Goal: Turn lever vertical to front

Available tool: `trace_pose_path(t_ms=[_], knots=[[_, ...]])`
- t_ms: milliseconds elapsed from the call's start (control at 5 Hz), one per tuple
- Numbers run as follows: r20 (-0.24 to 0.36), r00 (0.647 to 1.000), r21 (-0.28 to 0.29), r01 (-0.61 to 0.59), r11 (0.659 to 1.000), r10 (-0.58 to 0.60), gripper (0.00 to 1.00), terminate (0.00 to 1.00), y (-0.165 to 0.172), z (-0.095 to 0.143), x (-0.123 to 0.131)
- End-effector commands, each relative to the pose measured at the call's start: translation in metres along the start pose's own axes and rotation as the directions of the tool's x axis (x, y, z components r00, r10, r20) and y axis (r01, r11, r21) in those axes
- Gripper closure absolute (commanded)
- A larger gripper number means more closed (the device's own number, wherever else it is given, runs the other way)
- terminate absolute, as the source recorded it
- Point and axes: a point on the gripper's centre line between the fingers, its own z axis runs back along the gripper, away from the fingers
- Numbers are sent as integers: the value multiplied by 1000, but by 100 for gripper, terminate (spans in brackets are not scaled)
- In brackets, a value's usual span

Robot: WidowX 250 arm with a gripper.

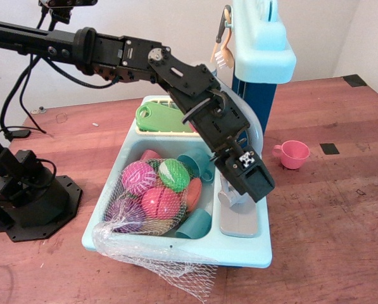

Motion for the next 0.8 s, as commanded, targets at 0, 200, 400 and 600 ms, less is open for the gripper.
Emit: trace_pose_path(t_ms=[0,200,400,600], knots=[[54,999,-28,6,1000,-4,0,0,-4,23,7],[54,999,-26,-3,1000,5,0,0,5,33,-7],[35,999,-29,-10,1000,11,0,0,16,39,-21],[10,1000,-35,-21,999,22,0,0,32,38,-41]])
